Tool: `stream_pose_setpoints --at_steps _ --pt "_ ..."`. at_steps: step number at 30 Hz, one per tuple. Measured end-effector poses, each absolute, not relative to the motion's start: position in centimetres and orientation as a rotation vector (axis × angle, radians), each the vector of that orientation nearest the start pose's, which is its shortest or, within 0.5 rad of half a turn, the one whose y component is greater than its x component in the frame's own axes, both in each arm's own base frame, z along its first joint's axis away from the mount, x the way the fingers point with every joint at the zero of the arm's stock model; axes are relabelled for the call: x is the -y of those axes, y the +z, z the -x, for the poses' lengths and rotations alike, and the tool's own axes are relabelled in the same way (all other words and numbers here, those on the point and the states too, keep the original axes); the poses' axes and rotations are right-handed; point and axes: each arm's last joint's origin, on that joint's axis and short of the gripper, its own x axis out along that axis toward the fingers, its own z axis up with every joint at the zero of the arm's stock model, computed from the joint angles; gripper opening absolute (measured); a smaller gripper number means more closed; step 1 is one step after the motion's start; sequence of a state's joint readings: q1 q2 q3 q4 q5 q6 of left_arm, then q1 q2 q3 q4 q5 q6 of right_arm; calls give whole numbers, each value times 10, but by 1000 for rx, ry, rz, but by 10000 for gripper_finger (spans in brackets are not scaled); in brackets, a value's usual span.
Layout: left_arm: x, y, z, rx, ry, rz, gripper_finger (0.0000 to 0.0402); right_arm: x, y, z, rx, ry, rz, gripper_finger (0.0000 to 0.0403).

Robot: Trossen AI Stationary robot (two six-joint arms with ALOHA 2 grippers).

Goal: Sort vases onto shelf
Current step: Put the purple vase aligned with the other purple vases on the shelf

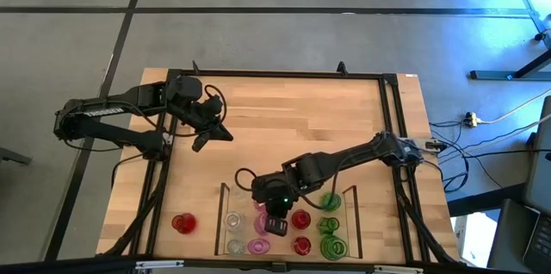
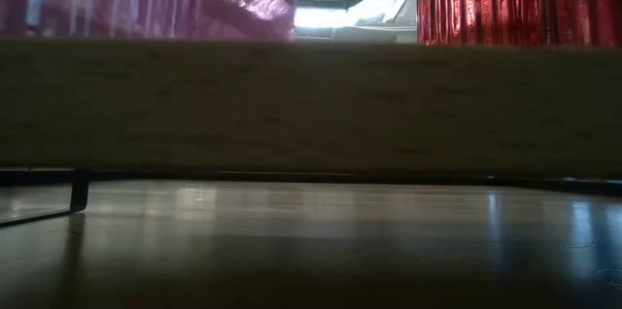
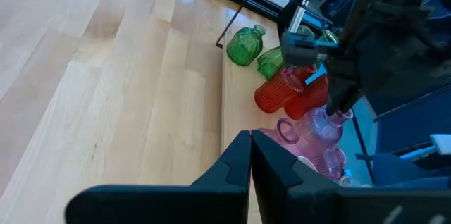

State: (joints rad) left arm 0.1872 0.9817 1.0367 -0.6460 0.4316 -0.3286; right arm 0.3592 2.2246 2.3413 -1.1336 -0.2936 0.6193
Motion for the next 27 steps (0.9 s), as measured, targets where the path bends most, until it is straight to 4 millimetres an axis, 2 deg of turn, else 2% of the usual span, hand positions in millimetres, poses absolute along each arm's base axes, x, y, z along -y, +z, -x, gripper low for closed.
stream_pose_setpoints --at_steps 10,27 --pt "-24 344 -192 -601 -143 498 5 -174 303 -442 -1212 239 -507 0" --pt "-24 344 -192 -599 -149 477 5 -172 303 -443 -1198 236 -478 0"
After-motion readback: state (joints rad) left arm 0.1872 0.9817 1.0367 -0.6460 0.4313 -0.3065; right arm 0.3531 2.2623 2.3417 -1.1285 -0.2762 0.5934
